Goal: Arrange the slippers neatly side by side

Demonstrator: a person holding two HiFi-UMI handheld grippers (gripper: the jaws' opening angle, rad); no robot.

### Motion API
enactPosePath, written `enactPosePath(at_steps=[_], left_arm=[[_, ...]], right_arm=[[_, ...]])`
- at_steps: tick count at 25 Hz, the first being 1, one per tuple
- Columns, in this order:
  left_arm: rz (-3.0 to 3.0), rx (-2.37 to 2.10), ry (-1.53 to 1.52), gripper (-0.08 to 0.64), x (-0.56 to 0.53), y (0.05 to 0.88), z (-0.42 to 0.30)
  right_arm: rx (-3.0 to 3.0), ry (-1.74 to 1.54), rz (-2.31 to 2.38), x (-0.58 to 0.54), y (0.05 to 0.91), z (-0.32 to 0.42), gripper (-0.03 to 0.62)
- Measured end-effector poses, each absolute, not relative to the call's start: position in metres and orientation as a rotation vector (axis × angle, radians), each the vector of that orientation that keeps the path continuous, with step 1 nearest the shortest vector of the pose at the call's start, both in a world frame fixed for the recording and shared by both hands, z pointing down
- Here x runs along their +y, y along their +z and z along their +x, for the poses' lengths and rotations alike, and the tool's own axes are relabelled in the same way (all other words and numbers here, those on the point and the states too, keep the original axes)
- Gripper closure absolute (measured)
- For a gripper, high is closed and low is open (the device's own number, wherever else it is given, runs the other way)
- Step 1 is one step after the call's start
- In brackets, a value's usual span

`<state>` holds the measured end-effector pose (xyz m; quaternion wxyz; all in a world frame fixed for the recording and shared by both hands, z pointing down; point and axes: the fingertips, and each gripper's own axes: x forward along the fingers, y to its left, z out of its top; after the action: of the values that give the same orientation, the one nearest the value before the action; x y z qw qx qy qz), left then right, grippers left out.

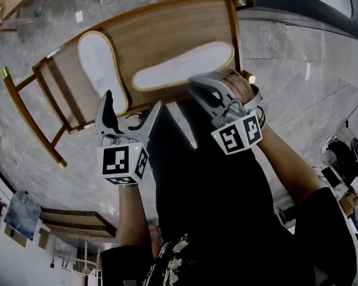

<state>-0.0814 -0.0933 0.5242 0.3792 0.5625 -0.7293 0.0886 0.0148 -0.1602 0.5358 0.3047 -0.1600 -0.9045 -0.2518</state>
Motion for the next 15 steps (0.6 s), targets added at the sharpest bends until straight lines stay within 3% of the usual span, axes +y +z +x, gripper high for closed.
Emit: enactPosePath(at_steps=[4, 8, 15], left_arm=[[1.461, -1.835, 0.263, 0.078, -0.098, 0.527, -0.073], [1.533, -1.780, 0.341, 0.078, -0.112, 0.535, -0.061], [1.794, -1.555, 0.677, 0.078, -0.144, 0.561, -0.026]], right_arm=[[-2.412, -0.548, -0.373, -0.164, 0.541, 0.023, 0.481], [-2.449, -0.333, -0.239, -0.172, 0.542, 0.033, 0.468], [-2.422, 0.559, 0.253, -0.200, 0.554, 0.055, 0.446]])
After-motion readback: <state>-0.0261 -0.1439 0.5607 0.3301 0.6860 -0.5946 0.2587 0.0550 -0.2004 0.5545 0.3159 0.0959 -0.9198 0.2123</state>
